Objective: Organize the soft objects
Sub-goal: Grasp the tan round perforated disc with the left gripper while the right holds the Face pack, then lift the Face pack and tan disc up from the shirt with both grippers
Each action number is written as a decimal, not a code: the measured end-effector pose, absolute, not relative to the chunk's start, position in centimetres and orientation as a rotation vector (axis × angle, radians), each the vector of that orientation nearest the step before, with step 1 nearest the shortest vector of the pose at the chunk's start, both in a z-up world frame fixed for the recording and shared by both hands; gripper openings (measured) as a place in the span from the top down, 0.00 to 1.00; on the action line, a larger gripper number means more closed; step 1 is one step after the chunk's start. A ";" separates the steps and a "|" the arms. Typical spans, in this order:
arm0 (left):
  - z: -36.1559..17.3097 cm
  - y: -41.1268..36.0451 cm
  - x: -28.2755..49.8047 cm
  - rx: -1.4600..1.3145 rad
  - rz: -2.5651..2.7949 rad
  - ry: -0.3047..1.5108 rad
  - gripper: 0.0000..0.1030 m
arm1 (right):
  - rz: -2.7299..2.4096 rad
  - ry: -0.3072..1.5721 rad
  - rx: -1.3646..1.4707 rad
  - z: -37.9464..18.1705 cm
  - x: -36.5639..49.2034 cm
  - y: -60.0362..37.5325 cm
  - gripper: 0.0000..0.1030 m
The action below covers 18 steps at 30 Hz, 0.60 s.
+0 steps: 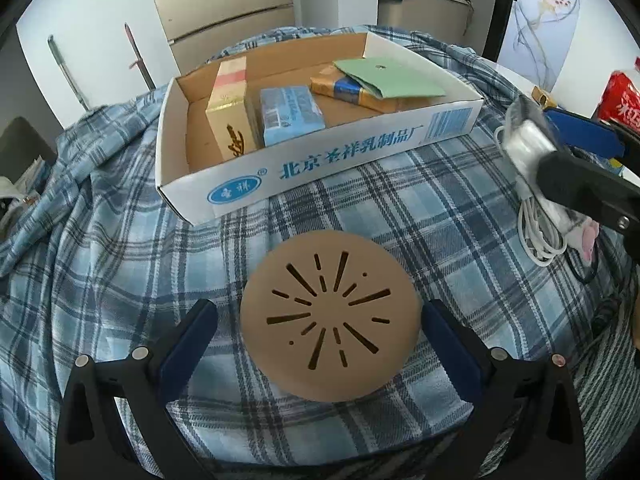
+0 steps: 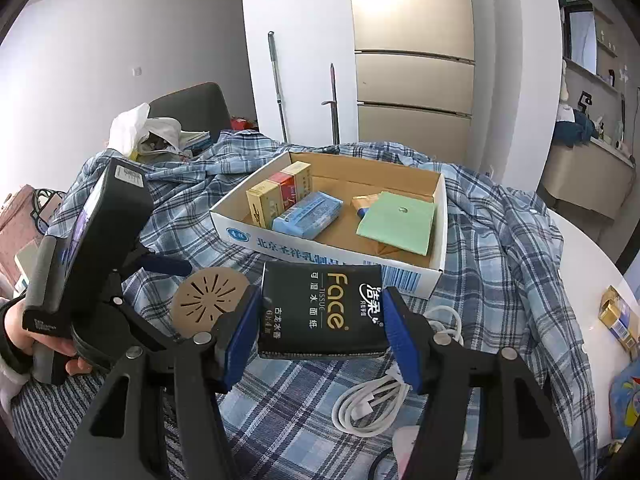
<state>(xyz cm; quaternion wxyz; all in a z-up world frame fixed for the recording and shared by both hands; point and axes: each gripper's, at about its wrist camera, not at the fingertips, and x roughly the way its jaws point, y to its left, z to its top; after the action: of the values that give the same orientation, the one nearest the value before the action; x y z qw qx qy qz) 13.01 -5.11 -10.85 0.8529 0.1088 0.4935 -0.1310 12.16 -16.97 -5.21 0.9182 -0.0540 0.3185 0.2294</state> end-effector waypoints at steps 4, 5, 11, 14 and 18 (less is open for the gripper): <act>-10.6 -5.5 12.6 0.253 -0.280 1.009 0.10 | 0.471 0.662 -0.112 -5.3 12.2 -16.9 0.42; -10.6 -5.6 12.6 0.254 -0.282 1.007 0.12 | 0.470 0.661 -0.111 -5.3 12.2 -16.9 0.42; -10.5 -4.7 12.7 0.197 -0.313 1.031 0.18 | 0.468 0.665 -0.113 -5.3 12.2 -16.9 0.42; -10.1 -4.2 12.4 0.178 -0.290 1.000 0.19 | 0.466 0.665 -0.112 -5.3 12.2 -16.9 0.42; -8.9 -3.8 11.5 0.155 -0.304 0.924 0.20 | 0.465 0.664 -0.110 -5.3 12.2 -17.0 0.42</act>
<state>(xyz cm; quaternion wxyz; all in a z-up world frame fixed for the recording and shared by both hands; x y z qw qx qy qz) 11.46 -3.81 -8.89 0.8812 0.0745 0.4434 -0.1459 12.21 -17.01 -5.31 0.9176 -0.0536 0.3226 0.2260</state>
